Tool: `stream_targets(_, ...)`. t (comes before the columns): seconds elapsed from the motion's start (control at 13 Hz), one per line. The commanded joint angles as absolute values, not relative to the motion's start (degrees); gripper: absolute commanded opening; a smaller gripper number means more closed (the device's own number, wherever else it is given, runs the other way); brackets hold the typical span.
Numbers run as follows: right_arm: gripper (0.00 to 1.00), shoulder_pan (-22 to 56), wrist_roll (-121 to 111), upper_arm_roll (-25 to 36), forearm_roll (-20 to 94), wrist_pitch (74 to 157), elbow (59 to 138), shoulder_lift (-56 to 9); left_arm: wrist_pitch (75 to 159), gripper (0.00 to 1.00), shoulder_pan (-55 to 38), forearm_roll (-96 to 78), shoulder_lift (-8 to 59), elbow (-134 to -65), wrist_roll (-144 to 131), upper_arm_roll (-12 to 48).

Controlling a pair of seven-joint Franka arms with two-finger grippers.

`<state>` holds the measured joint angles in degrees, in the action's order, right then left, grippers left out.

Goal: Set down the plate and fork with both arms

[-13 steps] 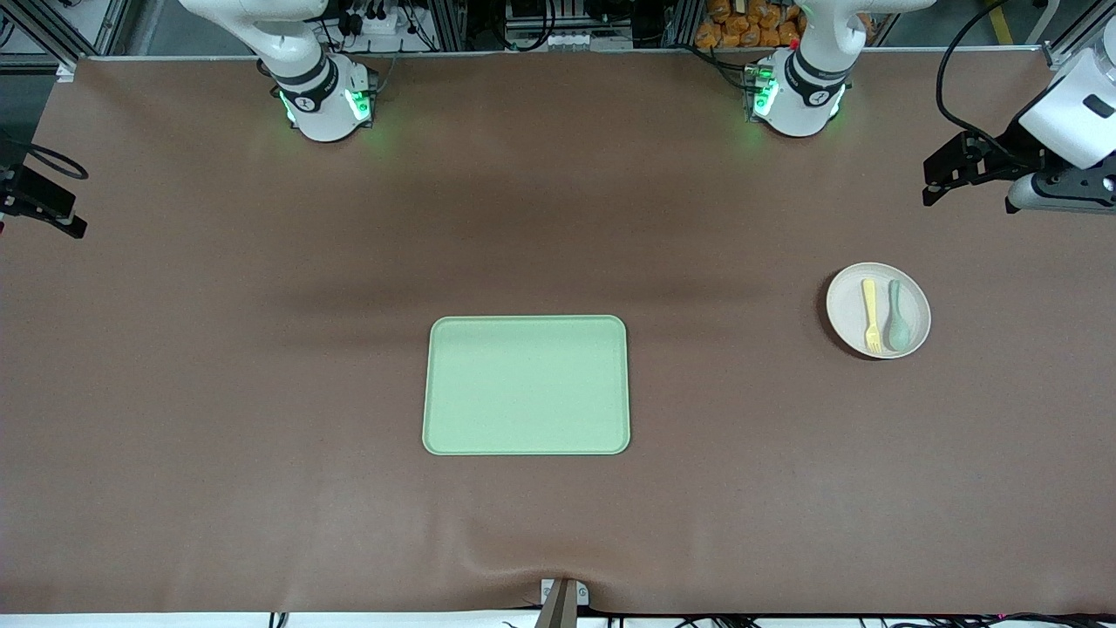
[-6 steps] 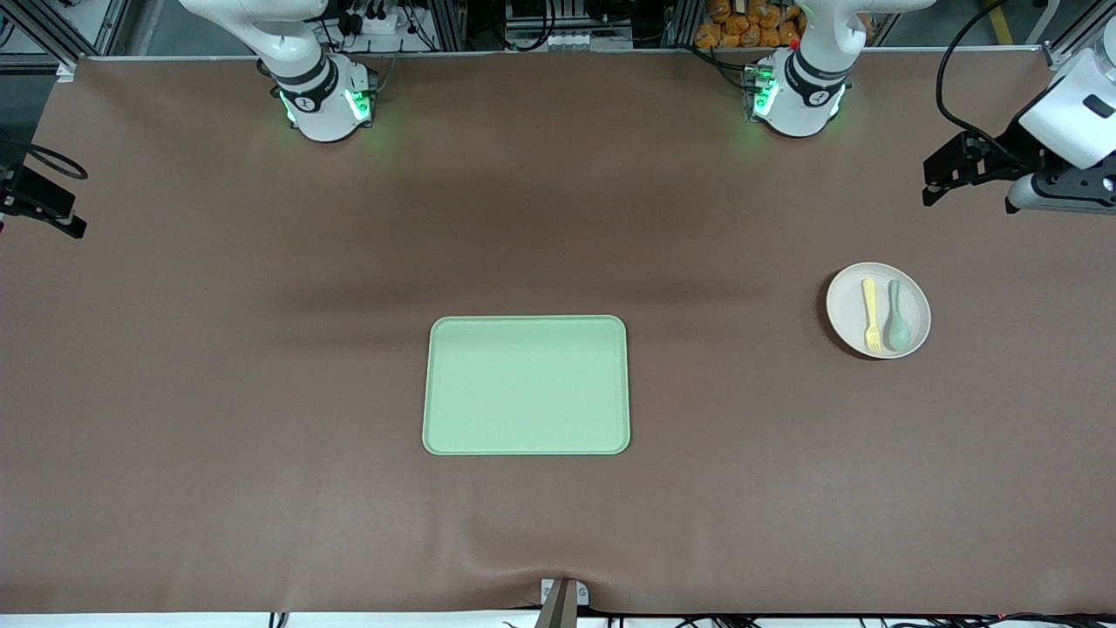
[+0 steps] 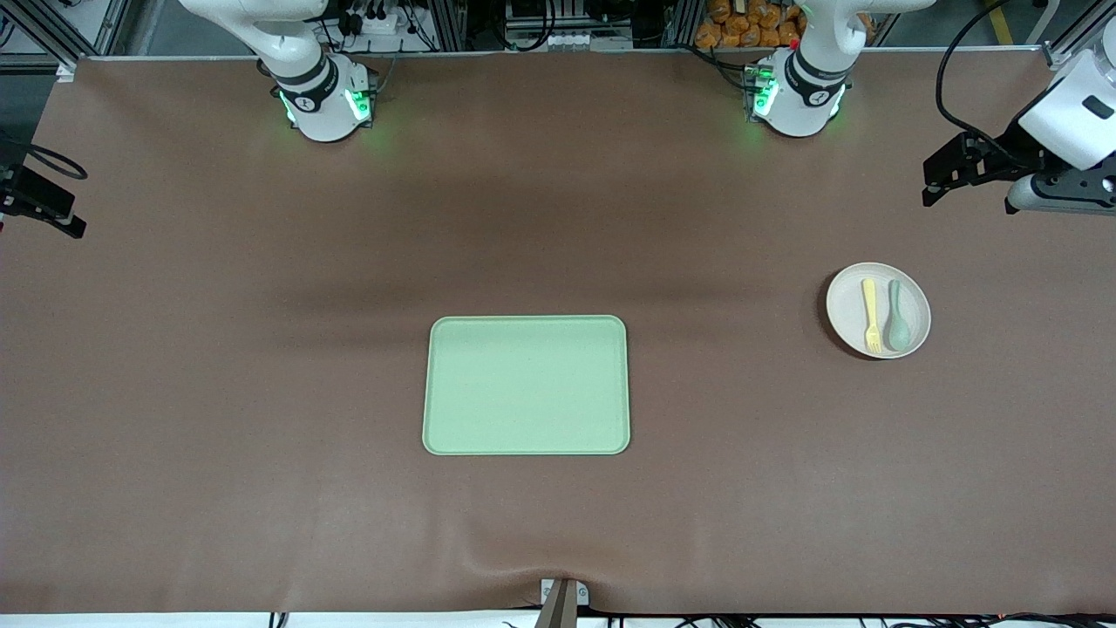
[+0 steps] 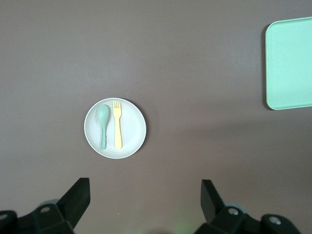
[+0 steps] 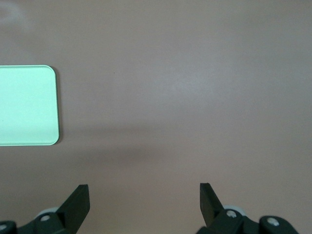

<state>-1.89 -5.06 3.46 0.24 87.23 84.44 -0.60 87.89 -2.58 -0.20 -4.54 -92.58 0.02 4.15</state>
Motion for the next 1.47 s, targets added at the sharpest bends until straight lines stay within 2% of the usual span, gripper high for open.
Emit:
stream_targets(0.0, 1.00, -2.72, -4.48, 2.99, 0.88, 86.66, 83.94, -0.53, 88.24, 1.00, -2.46, 0.09, -4.22, -92.29, 1.14, 4.04)
stream_targets(0.46, 1.00, -2.64, -4.48, 2.99, 0.88, 86.66, 83.94, -0.53, 88.24, 1.00, -1.50, 0.09, -3.25, -92.29, 0.97, 3.43)
stream_targets(0.85, 1.00, -2.90, -4.48, 2.99, 0.88, 86.57, 83.94, -0.53, 88.24, 1.00, 7.37, 3.16, 2.98, -92.29, 1.05, 3.51)
stream_targets(1.08, 1.00, -2.73, -4.48, 2.99, 0.88, 86.57, 83.94, -0.53, 88.85, 1.00, 11.32, 2.99, 10.43, -92.20, 1.23, 3.43)
stream_targets(1.39, 1.00, -2.81, -4.48, 2.99, 0.88, 86.57, 84.02, -0.53, 97.37, 1.00, 15.03, 4.21, 21.07, -92.11, 3.59, 3.43)
